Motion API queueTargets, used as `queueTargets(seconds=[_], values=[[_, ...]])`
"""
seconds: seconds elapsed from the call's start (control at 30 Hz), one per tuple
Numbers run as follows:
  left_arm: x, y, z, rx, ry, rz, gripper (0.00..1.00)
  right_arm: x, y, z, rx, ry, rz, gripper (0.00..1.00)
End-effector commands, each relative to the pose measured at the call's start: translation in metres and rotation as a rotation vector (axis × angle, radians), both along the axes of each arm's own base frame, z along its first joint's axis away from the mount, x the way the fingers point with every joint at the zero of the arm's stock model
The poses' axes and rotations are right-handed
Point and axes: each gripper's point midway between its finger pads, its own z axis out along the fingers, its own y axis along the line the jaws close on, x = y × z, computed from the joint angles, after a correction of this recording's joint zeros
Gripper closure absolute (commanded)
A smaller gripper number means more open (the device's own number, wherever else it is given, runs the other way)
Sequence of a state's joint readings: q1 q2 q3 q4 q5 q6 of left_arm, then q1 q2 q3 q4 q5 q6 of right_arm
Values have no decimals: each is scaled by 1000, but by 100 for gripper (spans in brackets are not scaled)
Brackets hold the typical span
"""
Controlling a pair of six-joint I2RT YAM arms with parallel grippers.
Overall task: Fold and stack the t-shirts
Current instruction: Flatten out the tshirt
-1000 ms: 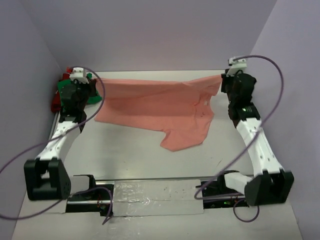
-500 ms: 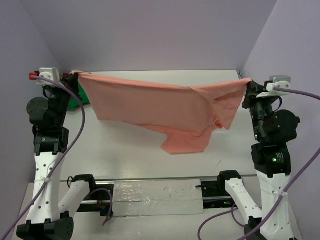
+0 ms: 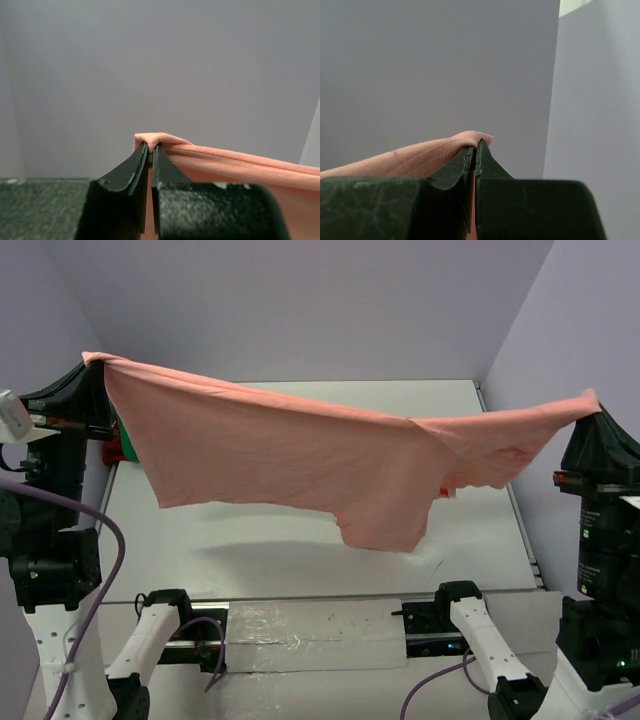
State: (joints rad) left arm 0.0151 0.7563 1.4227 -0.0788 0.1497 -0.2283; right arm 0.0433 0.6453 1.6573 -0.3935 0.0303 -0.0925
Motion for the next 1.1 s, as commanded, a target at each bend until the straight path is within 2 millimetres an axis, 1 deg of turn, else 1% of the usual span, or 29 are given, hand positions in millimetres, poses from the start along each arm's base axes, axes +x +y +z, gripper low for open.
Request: queueTargets(seconds=[0.0,0.03,0.1,0.13,0.2,0.23,0.3,0.33,0.37,0.4,0.43,0.47,0.53,0.57,0.6,0.63,0.67,0.7,0.73,0.77,0.8,0.83,0.87,0.9,0.93,0.97,1.0,1.03,1.07], values=[[-6,1,14,-27,-5,-8,100,6,0,8,24,17,10,100],[-11,1,21,-26,-23,-6,100,6,1,13,23,12,13,100],[-9,2,25,-27,-20,-1,100,12,0,14,26,32,8,100],[-13,2,30,-27,-34,-2,100,19,0,17,26,46,5,100],[-12,1,36,-27,-43,-4,100,30,-1,18,22,60,-3,100],[-10,1,37,-28,-44,-5,100,43,-1,19,22,75,-10,100],[-1,2,39,-24,-47,0,100,58,-1,19,14,96,-15,100],[4,4,39,-27,-48,9,100,80,-1,13,16,133,-16,100],[12,6,39,-26,-53,17,100,89,0,12,12,146,-15,100],[22,6,35,-25,-41,22,100,100,1,8,13,164,-10,100],[37,8,29,-24,-20,27,100,109,2,6,10,172,-12,100],[45,8,26,-21,-15,29,100,131,5,-3,1,213,-2,100],[65,8,19,-11,-3,30,100,155,4,-11,0,246,-11,100],[85,10,9,-13,30,39,100,166,5,-17,-2,267,-13,100],[98,10,2,-2,39,44,100,190,5,-31,-3,316,-20,100],[118,11,-11,1,73,48,100,202,5,-36,-16,324,-24,100],[129,13,-18,9,88,58,100,213,5,-43,-15,341,-23,100],[143,12,-36,16,120,59,100,236,6,-63,-26,395,-28,100],[152,12,-40,19,111,61,100,247,7,-72,-34,415,-28,100],[170,12,-57,25,143,62,100,259,6,-79,-37,421,-33,100],[184,11,-78,31,179,65,100,272,6,-96,-46,457,-42,100],[192,11,-82,29,169,65,100,293,6,-112,-66,489,-49,100],[208,11,-101,23,201,59,100,304,4,-124,-72,512,-60,100],[220,9,-123,28,234,47,100,316,3,-142,-87,549,-71,100],[237,9,-140,30,251,51,100,335,3,-162,-94,583,-73,100],[246,-4,-154,40,271,26,100,345,3,-175,-99,606,-78,100],[257,-9,-172,57,302,27,100,355,2,-193,-111,637,-86,100],[277,-11,-201,68,357,28,100,371,3,-212,-115,665,-84,100],[286,-13,-213,86,365,31,100,379,2,-224,-111,684,-93,100]])
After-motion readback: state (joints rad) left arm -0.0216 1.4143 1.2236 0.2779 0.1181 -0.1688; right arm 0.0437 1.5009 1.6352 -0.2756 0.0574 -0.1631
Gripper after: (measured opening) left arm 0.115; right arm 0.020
